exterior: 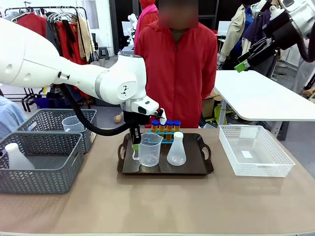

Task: Prepare the laboratory tools.
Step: Pick up one Large Measuring Cup and place it on the Handle tray.

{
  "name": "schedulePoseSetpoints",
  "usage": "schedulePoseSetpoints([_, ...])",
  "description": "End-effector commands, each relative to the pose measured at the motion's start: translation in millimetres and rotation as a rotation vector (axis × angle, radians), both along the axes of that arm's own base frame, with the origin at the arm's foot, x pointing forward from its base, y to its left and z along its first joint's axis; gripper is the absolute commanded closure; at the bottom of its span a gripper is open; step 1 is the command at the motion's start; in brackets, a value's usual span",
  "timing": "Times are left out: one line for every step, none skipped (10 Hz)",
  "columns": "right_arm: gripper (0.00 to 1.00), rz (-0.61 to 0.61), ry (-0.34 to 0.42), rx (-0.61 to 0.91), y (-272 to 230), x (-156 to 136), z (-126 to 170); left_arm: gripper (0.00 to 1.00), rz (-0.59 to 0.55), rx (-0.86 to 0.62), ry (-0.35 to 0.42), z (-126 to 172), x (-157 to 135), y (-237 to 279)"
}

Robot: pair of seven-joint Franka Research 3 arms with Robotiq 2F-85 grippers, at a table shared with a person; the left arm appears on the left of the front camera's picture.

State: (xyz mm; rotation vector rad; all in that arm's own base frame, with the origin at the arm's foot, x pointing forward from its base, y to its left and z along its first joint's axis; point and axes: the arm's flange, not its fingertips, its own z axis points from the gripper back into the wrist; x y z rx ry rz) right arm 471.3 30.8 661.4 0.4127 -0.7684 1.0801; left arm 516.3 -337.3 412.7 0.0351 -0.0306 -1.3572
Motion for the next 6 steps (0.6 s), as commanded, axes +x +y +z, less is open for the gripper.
schedulePoseSetpoints([0.00,0.007,-0.003,0.005,0,-1,2,1.00,0.013,-0.019,-0.004,-4,-4,7])
schedulePoseSetpoints([0.00,0.007,-0.003,0.005,0,-1,2,1.00,0.021,-0.013,-0.002,-8,-3,8])
schedulePoseSetpoints([0.00,0.007,-0.003,0.005,0,-1,2,1.00,0.028,-0.014,0.002,-12,-1,11])
schedulePoseSetpoints([0.00,0.007,-0.003,0.005,0,-1,2,1.00,0.033,-0.010,0.005,-14,-1,12])
schedulePoseSetpoints([0.00,0.007,-0.003,0.005,0,-1,2,1.00,0.040,-0.009,0.010,-17,0,13])
schedulePoseSetpoints([0.00,0.007,-0.003,0.005,0,-1,2,0.97,0.040,-0.010,0.011,-19,1,14])
